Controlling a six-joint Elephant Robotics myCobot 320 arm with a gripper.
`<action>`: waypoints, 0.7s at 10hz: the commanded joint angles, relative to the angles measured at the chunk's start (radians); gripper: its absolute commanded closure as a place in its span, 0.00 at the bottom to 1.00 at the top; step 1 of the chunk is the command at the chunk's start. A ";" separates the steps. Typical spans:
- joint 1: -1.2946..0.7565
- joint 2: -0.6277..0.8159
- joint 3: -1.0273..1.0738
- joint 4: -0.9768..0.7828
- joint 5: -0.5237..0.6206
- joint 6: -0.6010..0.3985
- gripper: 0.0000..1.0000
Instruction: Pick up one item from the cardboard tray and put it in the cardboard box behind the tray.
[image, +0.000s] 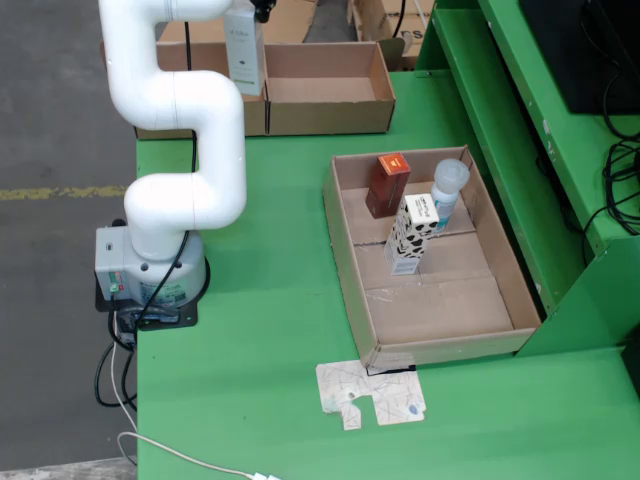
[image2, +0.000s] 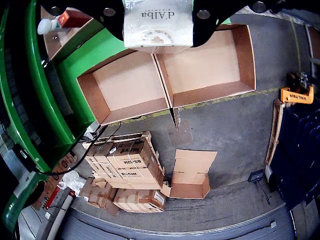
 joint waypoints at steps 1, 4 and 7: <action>0.007 0.002 0.021 0.037 -0.020 -0.048 1.00; 0.026 -0.008 0.021 0.046 -0.034 -0.104 1.00; 0.047 -0.022 0.021 0.069 -0.023 -0.113 1.00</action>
